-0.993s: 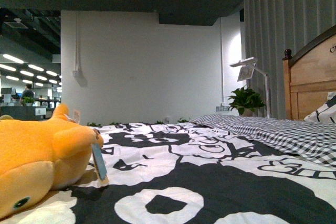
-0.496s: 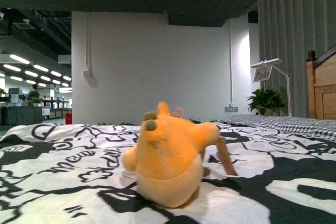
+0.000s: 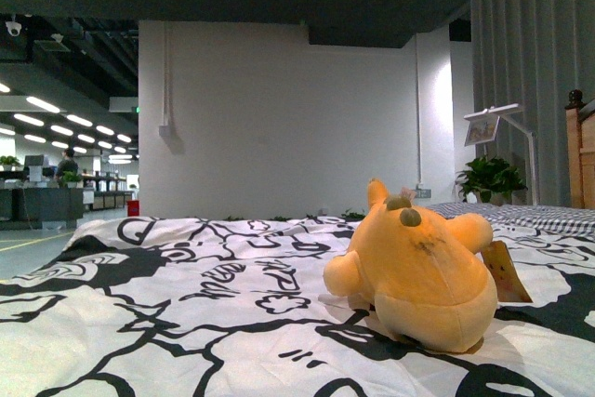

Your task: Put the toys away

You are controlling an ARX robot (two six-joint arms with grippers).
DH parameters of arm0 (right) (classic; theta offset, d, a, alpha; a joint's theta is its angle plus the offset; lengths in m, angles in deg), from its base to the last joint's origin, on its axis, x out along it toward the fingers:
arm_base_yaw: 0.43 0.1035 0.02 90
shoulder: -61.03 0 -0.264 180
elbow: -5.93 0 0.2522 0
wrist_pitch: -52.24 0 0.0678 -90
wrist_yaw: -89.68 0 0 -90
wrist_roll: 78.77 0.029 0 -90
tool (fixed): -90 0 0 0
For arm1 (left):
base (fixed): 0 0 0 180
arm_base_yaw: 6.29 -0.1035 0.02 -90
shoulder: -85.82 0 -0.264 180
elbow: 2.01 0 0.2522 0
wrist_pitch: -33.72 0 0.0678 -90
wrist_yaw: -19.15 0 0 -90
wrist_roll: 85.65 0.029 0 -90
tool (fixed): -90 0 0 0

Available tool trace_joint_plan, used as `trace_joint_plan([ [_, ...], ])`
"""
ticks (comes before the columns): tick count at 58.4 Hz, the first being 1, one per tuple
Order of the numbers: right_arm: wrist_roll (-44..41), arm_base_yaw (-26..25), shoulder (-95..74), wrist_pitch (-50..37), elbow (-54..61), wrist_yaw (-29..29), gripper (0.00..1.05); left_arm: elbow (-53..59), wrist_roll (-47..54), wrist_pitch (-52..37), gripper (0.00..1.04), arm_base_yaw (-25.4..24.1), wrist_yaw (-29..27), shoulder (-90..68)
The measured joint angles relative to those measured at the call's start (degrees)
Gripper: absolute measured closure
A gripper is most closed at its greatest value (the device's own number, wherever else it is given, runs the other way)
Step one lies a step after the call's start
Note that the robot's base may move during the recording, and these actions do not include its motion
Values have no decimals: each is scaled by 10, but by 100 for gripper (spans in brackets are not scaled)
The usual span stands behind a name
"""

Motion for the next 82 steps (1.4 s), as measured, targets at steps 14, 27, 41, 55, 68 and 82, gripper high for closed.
trace_joint_plan([
  [14, 21, 29, -25, 10, -3, 81, 7, 0, 0, 0, 6, 0, 0, 0],
  [27, 57, 98, -231, -170, -29, 155, 7, 0, 0, 0, 6, 0, 0, 0],
  [41, 62, 107, -477, -358, -128, 126, 7, 0, 0, 0, 6, 0, 0, 0],
  [55, 31, 161, -605, -444, -218, 171, 7, 0, 0, 0, 6, 0, 0, 0],
  [68, -27, 224, -704, -509, -297, 237, 7, 0, 0, 0, 6, 0, 0, 0],
  [82, -132, 286, -796, -571, -381, 306, 7, 0, 0, 0, 6, 0, 0, 0],
])
